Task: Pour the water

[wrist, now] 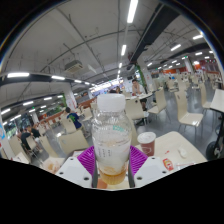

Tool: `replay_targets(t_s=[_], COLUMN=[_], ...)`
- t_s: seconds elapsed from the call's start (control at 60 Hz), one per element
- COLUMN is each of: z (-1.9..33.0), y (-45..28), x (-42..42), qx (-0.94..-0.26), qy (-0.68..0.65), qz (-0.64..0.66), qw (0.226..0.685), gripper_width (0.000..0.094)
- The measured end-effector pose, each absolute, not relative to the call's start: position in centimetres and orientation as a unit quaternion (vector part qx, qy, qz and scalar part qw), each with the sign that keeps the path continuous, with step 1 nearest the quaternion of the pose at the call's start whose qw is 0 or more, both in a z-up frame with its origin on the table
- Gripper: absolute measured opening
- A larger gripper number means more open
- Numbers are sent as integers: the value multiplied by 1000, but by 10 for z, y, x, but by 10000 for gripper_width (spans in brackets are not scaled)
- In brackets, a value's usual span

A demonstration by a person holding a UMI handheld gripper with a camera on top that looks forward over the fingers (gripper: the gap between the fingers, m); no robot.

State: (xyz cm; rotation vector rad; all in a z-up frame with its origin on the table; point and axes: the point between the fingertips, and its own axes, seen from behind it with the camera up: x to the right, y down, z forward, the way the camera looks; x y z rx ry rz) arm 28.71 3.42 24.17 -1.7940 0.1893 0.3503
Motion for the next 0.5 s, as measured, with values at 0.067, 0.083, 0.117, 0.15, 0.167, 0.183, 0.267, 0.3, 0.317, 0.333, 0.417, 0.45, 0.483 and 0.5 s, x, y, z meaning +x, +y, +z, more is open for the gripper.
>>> replay_targets(t_s=[0.067, 0.083, 0.117, 0.15, 0.167, 0.183, 0.267, 0.3, 0.317, 0.333, 0.417, 0.45, 0.483, 0.5], z=[213, 205, 189, 171, 164, 152, 128, 113, 108, 104, 78, 64, 72, 69], y=[32, 32, 32, 30, 30, 26, 29, 25, 24, 24, 23, 17, 12, 9], x=[315, 321, 332, 336, 339, 341, 360, 360, 362, 364, 367, 370, 375, 376], qx=[-787, -790, -795, -800, -803, -805, -815, -817, -818, -818, -824, -830, -816, -817], qy=[52, 44, 31, 19, 14, 9, -7, -11, -10, -10, -5, 0, 10, 14], qz=[83, 68, 42, 22, 15, 9, -10, -16, -17, -18, -19, -20, -13, -11], qw=[609, 608, 604, 599, 596, 594, 579, 576, 575, 575, 566, 558, 578, 576], gripper_width=[409, 410, 411, 409, 409, 410, 409, 410, 410, 410, 419, 427, 440, 438])
